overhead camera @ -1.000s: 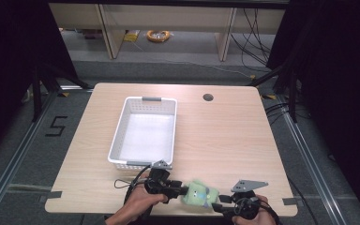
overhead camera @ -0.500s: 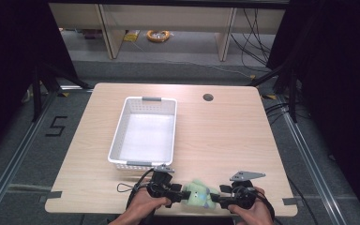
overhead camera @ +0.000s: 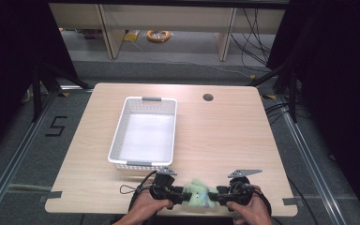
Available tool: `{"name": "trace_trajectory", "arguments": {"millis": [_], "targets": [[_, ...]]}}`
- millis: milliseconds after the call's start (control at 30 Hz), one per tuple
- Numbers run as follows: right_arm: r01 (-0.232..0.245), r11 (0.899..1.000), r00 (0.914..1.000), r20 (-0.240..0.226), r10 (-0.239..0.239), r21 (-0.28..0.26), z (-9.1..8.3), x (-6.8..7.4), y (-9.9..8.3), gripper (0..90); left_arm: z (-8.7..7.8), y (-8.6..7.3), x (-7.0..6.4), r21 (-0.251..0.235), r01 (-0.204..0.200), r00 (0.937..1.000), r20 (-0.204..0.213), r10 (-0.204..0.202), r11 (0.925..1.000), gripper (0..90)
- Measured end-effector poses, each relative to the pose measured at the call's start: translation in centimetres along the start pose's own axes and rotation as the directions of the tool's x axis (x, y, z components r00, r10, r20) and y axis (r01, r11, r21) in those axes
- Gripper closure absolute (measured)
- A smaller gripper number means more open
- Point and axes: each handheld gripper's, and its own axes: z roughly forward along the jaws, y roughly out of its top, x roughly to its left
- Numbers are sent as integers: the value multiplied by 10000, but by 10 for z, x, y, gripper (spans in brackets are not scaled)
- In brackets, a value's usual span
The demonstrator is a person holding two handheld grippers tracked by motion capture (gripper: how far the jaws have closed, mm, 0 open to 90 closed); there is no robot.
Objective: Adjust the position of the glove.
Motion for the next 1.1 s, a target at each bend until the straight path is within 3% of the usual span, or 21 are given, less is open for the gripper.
{"name": "trace_trajectory", "arguments": {"millis": [100,200,233,400,433,467,533,633,700,733,767,800,833,867,900,1000,1100], "targets": [[22,10000,10000,-38,-22,5,0,0,0,512,3,-1,0,-97,-43,9997,242,45,9999,566],[-9,10000,9998,-222,8,-35,1,-2,-1,538,5,-2,-1,-156,11,9999,129,-9,9999,574],[-64,9999,9988,-478,60,-83,2,-3,-1,548,4,-2,-1,31,-79,10000,2,79,10000,576],[-81,9999,9991,-419,77,-115,2,-3,-2,567,5,-2,-3,-42,-41,10000,45,41,10000,609],[-201,9997,9987,-470,194,-138,2,-3,-2,580,6,-3,-1,-102,-109,9994,318,112,9999,617],[-201,9997,9987,-470,194,-138,2,-3,-2,580,6,-3,-1,-115,-112,9994,320,116,9999,617],[-239,9996,9964,-814,229,-113,2,-5,-3,601,7,-3,-1,-153,-115,9992,384,121,9998,651],[-249,9996,9964,-817,237,-135,3,-6,-3,617,7,-3,-3,-282,-174,9991,370,184,9995,686],[-369,9992,9923,-1185,350,-145,3,-4,-4,666,7,-3,-2,-212,-182,9989,428,191,9996,703],[-369,9992,9923,-1185,350,-145,3,-4,-4,666,7,-4,-3,-316,-101,9996,261,109,9995,703],[-35,9996,9935,-1138,1,-297,3,-6,-4,696,7,-4,-3,-457,-50,9994,330,65,9989,719],[-35,9996,9935,-1138,1,-297,3,-6,-4,696,7,-4,-3,-457,-50,9994,330,65,9989,727],[-174,9993,9929,-1183,135,-318,2,-3,-4,718,4,-3,-4,-117,-209,9996,204,212,9997,732],[-174,9993,9929,-1183,135,-318,2,-3,-4,718,4,-3,-4,-117,-209,9996,204,212,9997,738],[46,9991,9930,-1174,-96,-429,2,-5,-5,733,5,-3,-3,-337,-144,9986,501,161,9993,744],[12,9987,9946,-1035,-64,-502,1,-4,-6,740,3,-3,-4,-293,-227,9992,315,236,9993,752],[107,9984,9928,-1188,-173,-564,-1,-3,-6,745,2,-4,-4,-444,-132,9982,583,158,9989,763]]}}
